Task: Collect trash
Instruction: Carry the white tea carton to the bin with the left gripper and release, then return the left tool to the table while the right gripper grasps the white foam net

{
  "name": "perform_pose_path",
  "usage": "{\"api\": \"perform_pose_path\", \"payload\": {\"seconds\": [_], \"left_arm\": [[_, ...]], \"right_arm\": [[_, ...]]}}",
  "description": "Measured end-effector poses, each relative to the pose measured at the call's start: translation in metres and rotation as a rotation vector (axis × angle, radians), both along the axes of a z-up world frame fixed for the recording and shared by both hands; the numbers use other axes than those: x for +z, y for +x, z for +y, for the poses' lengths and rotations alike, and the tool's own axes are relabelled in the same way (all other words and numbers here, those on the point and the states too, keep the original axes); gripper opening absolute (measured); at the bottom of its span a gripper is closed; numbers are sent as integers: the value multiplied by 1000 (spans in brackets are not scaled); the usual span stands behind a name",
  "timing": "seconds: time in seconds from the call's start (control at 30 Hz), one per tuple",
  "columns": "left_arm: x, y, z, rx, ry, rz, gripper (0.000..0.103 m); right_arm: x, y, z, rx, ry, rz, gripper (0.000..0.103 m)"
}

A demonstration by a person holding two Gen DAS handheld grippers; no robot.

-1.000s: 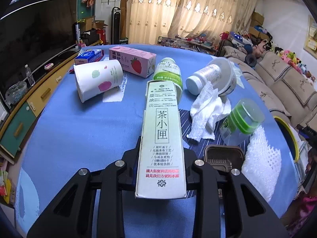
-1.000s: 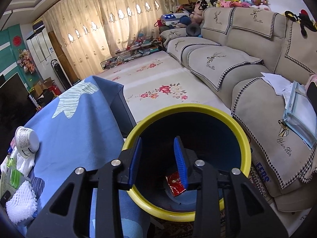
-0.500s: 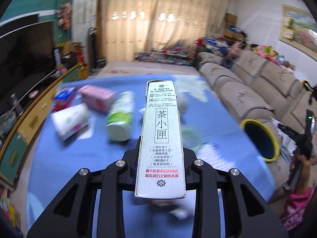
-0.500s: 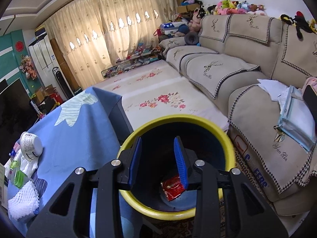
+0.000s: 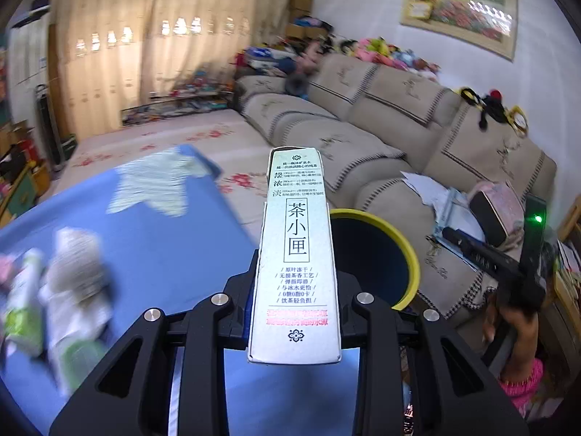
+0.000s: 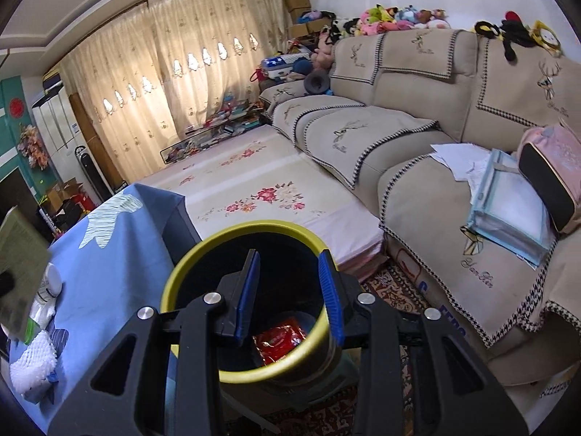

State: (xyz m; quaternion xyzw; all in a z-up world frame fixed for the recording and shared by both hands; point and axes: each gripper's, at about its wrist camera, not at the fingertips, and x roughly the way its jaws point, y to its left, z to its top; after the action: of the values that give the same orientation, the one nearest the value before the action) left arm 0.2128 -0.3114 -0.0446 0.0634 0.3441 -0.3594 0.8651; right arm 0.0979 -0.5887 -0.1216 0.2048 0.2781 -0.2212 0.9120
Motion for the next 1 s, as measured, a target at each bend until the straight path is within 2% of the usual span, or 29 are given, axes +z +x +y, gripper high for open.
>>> {"api": "perform_pose_path", "payload": {"seconds": [0.17, 0.27, 0.43, 0.57, 0.63, 0.77, 0.83, 0.87, 1.0], "left_arm": [[-22, 18, -69, -84, 29, 53, 30], [-43, 26, -113, -121, 76, 68, 31], [-88, 41, -166, -152, 161, 126, 31], [-110, 46, -190, -154, 210, 149, 31], [-112, 44, -191, -143, 216, 130, 33], [-102, 45, -182, -113, 192, 102, 50], [-93, 45, -174, -95, 168, 94, 50], [-87, 44, -166, -86, 155, 92, 51], [-50, 34, -113, -1, 68, 55, 67]], "right_arm": [[-9, -6, -5, -6, 16, 12, 32], [-11, -7, -7, -6, 24, 13, 32], [-15, -8, -11, -6, 39, 19, 32], [-15, -11, -15, -14, 47, 19, 33], [-15, -11, -17, -16, 51, 17, 37], [-15, -12, -15, -14, 56, 13, 37], [-14, -12, -14, -10, 58, 11, 38], [-14, -13, -12, -6, 59, 10, 39], [-12, -12, -6, 11, 55, 10, 43]]}}
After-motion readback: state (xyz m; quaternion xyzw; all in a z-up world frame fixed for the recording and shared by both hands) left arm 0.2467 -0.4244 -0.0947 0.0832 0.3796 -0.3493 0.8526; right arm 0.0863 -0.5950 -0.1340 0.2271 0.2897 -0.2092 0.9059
